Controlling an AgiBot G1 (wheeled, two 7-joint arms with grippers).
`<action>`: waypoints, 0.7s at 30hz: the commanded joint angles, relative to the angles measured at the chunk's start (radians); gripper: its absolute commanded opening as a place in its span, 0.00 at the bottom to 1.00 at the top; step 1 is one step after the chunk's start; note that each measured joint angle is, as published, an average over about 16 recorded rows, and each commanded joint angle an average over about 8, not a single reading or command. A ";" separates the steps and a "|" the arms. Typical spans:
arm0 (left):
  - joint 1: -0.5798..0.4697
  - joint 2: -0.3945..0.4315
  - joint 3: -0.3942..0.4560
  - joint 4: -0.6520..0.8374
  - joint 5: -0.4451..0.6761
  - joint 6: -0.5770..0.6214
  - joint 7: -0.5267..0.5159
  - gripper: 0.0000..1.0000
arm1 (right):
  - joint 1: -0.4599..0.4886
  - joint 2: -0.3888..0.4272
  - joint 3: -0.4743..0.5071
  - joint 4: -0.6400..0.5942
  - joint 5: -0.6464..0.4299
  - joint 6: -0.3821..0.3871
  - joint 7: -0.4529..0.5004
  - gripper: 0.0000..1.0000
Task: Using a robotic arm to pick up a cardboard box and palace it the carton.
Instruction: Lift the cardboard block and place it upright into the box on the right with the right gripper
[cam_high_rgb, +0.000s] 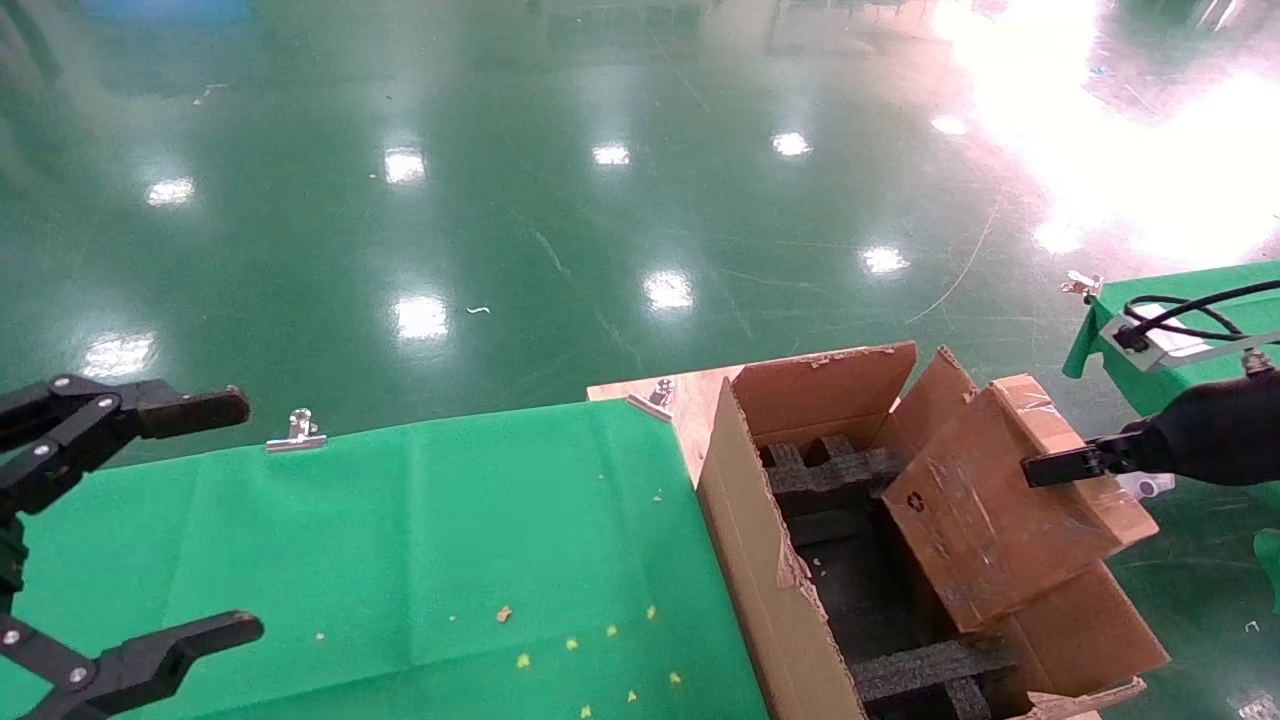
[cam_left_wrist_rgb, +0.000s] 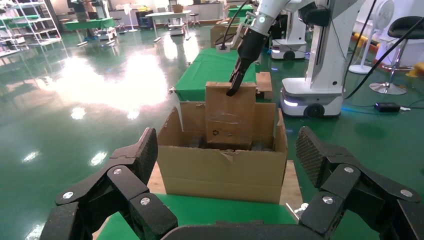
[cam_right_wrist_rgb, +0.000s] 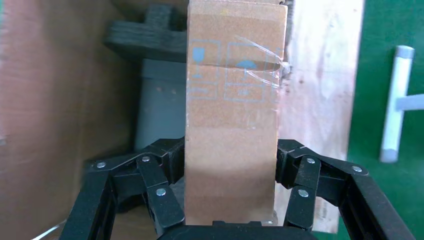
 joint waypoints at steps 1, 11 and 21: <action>0.000 0.000 0.000 0.000 0.000 0.000 0.000 1.00 | 0.005 -0.004 -0.014 0.032 -0.028 0.033 0.047 0.00; 0.000 0.000 0.000 0.000 0.000 0.000 0.000 1.00 | 0.008 0.026 -0.070 0.247 -0.158 0.229 0.244 0.00; 0.000 0.000 0.001 0.000 0.000 0.000 0.000 1.00 | -0.045 0.013 -0.114 0.363 -0.234 0.399 0.383 0.00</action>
